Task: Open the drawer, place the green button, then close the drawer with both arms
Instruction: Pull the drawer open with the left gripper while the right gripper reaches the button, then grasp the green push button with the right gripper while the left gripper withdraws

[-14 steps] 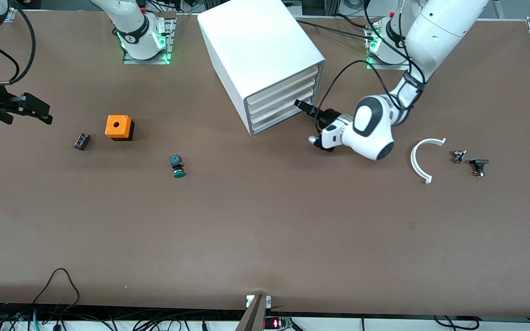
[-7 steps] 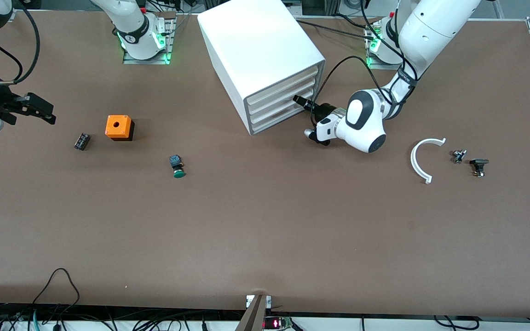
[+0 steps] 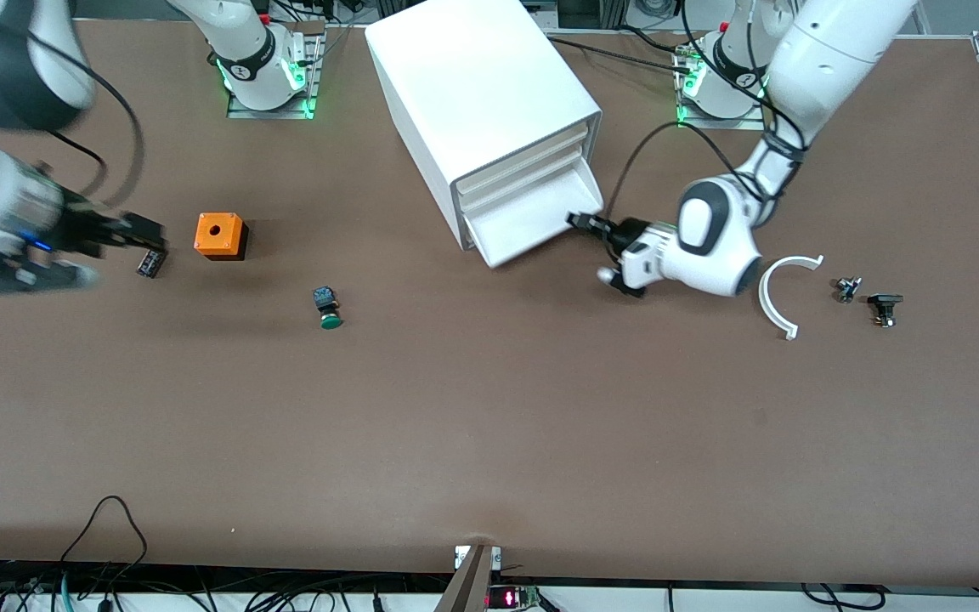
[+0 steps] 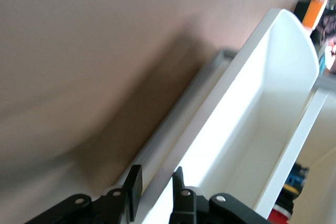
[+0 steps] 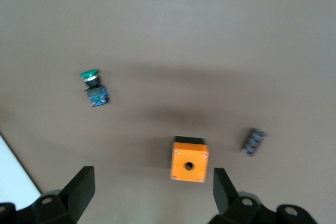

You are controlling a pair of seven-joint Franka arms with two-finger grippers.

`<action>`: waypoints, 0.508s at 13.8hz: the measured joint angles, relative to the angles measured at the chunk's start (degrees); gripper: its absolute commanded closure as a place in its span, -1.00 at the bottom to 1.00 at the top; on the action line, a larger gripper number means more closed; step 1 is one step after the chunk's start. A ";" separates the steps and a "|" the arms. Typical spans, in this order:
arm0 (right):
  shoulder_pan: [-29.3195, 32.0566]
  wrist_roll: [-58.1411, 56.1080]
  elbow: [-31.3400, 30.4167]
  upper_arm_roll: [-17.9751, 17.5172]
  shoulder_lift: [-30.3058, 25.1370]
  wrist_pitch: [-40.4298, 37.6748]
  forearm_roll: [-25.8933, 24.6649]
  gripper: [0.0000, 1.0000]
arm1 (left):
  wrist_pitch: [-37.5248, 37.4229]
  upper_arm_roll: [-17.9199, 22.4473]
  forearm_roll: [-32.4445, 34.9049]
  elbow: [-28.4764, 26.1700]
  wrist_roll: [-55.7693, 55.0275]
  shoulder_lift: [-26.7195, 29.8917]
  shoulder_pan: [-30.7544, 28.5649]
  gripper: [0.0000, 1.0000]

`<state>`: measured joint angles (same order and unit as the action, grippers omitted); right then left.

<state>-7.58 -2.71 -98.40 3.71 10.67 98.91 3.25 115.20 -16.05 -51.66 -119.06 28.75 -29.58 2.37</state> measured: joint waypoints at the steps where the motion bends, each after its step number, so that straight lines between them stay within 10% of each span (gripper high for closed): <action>1: -1.48 0.00 0.01 -0.05 2.50 2.03 0.82 -1.00 | 0.01 1.16 0.23 1.31 0.45 0.00 -0.33 -0.95; 7: -8.12 0.96 0.20 -0.17 13.74 13.22 1.26 -1.00 | 1.78 2.65 0.34 4.45 -0.79 1.74 -2.49 -1.00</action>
<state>-15.69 -1.75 -98.21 3.54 24.41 112.14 4.52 116.97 -13.40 -51.32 -114.61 27.96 -27.85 -0.12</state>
